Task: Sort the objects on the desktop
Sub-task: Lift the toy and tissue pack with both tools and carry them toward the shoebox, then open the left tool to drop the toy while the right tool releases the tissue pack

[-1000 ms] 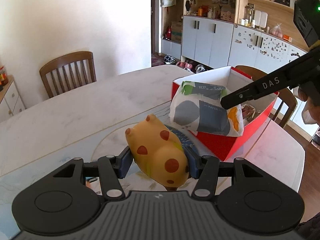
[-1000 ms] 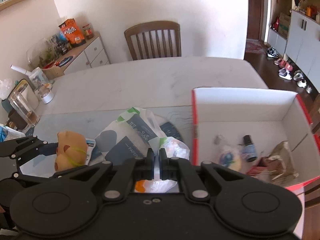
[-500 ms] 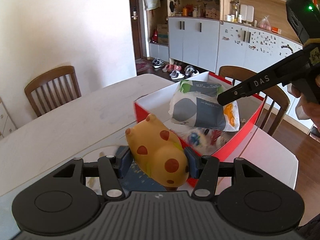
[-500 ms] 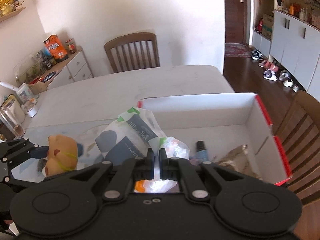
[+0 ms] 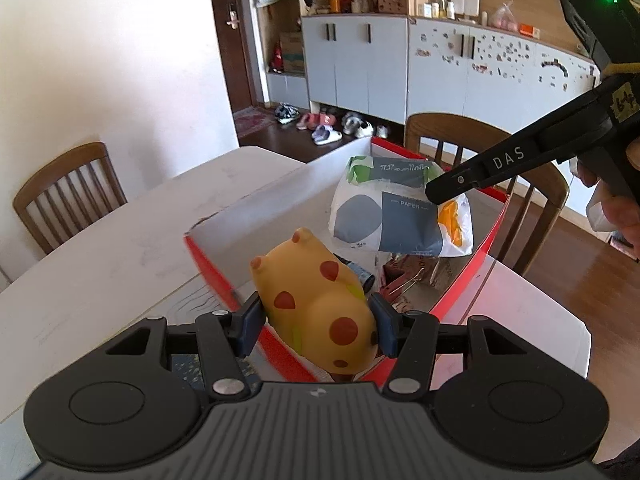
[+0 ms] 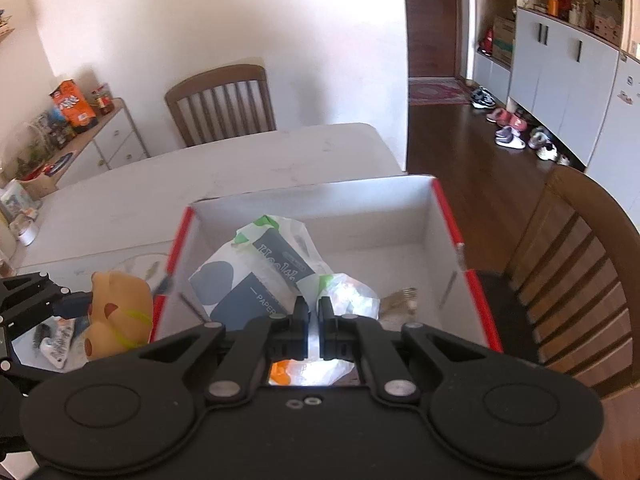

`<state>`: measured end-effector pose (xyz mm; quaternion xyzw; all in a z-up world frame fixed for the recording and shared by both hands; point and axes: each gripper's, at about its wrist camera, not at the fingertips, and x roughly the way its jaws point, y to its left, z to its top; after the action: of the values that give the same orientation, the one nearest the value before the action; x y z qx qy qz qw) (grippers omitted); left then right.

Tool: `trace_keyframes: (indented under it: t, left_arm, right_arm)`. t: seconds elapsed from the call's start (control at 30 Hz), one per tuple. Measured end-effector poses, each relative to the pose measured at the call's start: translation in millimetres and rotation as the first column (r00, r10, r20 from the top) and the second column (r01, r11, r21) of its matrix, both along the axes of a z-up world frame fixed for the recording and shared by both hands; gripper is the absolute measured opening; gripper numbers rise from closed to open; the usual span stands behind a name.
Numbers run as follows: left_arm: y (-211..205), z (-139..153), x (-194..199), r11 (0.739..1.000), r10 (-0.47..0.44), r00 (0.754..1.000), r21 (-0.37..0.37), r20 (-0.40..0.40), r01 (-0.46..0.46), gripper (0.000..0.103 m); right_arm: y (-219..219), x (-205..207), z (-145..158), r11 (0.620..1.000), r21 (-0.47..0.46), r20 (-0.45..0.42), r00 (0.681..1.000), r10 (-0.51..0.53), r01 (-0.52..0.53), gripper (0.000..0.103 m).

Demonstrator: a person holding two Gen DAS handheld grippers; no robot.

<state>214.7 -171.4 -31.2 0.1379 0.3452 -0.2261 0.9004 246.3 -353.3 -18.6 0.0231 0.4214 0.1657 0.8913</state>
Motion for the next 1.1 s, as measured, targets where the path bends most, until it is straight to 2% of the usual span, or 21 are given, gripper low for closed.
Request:
trace_keyframes:
  t: [0.3,0.53,0.8,0.93,1.1]
  left_arm:
    - [-30.6,-14.4,34.6,0.998,-0.035,0.998,0.045,-0.059,0.037,0.055]
    - [-36.4,-30.9,68.5,0.999,0.016,0.987,0.035,-0.158,-0.011,0.055]
    - [-45.1,-46.5,99.4,0.995,0.042,0.980,0.095,-0.195,-0.023,0.055]
    - [-46.9,-53.7,116.0,0.995,0.054,0.969,0.093,-0.240,-0.033,0.055]
    - [-51.7,-63.0,122.7,0.991,0.059,0.964,0.132,-0.257,-0.025,0.055]
  right_arm:
    - [-18.2,22.7,-13.9,1.000,-0.007,-0.015,1.000,-0.015,0.015,0.004]
    - [-19.2,47.6,-26.9,1.000,-0.027,-0.030,1.000,-0.009,0.008,0.004]
    - [-11.1,65.9,-45.1,0.998,-0.058,-0.058,0.998,0.010,-0.014,0.004]
    - [-6.0,73.7,-52.2,0.997,-0.075,-0.070,0.997,0.026,-0.032,0.004]
    - [-3.5,79.4,-60.0,0.994,-0.099,-0.079,0.996,0.039,-0.047,0.004]
